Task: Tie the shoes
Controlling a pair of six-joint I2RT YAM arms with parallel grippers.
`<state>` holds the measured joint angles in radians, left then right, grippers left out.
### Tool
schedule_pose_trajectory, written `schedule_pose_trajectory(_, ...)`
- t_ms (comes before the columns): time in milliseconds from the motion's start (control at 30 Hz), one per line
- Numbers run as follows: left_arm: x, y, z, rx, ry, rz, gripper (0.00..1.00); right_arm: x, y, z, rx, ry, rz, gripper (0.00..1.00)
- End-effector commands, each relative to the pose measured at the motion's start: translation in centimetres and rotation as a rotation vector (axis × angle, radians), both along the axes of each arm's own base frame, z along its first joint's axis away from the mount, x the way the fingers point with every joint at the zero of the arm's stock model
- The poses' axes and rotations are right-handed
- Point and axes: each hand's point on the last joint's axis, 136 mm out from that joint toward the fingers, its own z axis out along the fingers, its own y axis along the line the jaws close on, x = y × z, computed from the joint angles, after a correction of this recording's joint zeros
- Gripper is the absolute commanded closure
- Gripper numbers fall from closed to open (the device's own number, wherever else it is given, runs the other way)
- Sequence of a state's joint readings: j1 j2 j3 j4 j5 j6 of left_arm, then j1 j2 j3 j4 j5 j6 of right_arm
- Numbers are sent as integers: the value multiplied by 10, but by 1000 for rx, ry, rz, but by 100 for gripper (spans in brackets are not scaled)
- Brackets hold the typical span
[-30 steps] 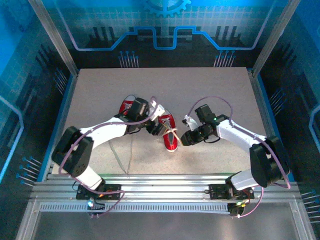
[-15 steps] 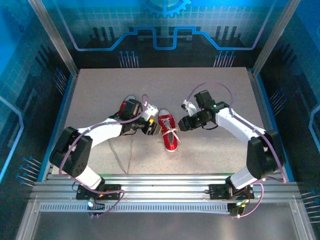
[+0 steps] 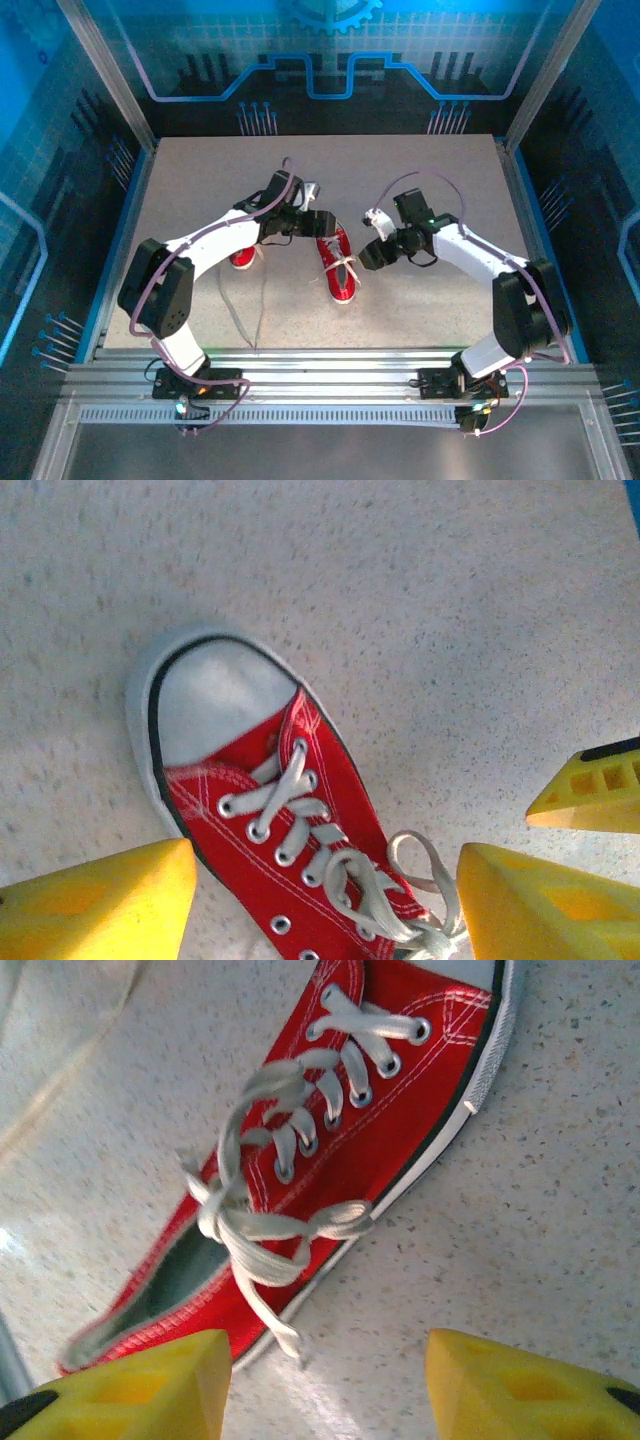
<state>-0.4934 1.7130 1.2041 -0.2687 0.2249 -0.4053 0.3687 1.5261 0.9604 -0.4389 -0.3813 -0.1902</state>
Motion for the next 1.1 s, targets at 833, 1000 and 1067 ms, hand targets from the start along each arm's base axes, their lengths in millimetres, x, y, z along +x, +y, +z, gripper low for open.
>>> schedule_pose_trajectory(833,-21,-35,-57,-67,392,284,68,11,47,-23,-78,-312,595,43)
schedule_pose_trajectory(1000,-21,-38,-56,-81,385,270,87,10,51,-21,-71,-313,619,46)
schedule_pose_trajectory(1067,-21,-38,-53,-85,375,263,93,8,53,-21,-65,-300,627,55)
